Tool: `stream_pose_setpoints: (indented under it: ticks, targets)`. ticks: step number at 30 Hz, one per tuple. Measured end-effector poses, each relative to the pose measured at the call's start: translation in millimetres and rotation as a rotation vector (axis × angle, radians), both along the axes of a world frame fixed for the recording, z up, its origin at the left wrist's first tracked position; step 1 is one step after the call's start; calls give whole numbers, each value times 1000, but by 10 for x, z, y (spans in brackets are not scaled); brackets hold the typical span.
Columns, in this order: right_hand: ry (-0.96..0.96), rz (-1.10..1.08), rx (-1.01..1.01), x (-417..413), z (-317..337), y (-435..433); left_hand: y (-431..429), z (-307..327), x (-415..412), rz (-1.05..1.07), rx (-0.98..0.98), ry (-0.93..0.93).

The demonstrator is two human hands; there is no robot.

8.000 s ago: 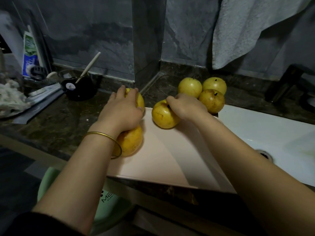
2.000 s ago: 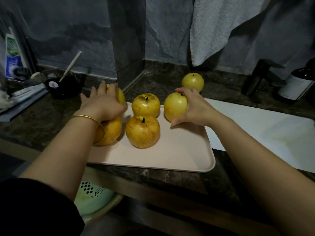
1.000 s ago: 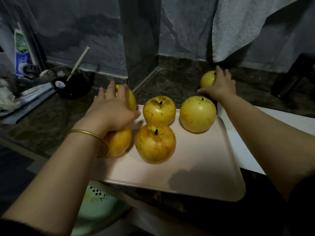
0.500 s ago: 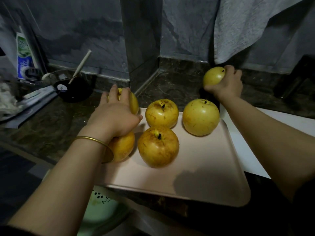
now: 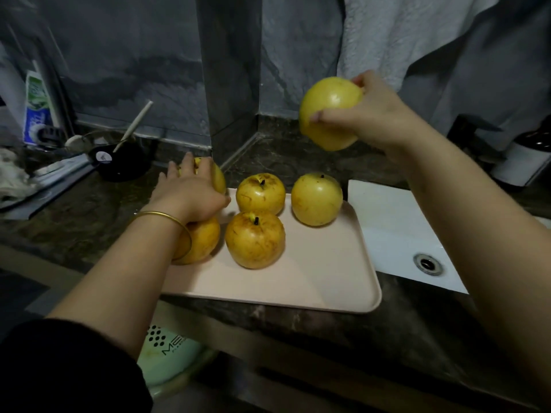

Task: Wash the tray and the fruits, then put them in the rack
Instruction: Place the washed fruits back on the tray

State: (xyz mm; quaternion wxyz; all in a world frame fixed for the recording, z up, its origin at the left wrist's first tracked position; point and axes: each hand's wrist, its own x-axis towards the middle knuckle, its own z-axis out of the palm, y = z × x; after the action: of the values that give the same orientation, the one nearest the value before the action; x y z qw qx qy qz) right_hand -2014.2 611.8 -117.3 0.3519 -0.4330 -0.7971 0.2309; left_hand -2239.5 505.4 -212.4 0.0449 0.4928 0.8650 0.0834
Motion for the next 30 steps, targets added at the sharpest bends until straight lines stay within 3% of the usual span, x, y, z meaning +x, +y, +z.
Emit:
stream_pose_setpoints:
  ticks: [6, 10, 14, 22, 30]
  targets:
    - [-392, 65, -22, 227, -87, -638, 12, -14, 3, 20, 11, 3]
    - [-576, 121, -57, 238, -332, -793, 8, -4, 31, 10, 14, 102]
    - [-654, 84, 12, 216, -610, -858, -31, -5, 70, -24, 108, 206]
    - [-670, 39, 109, 208, -870, -938, -198, -25, 162, -62, 519, 451]
    - [-816, 21, 169, 195, -871, -1007, -247, -14, 204, -75, 670, 499]
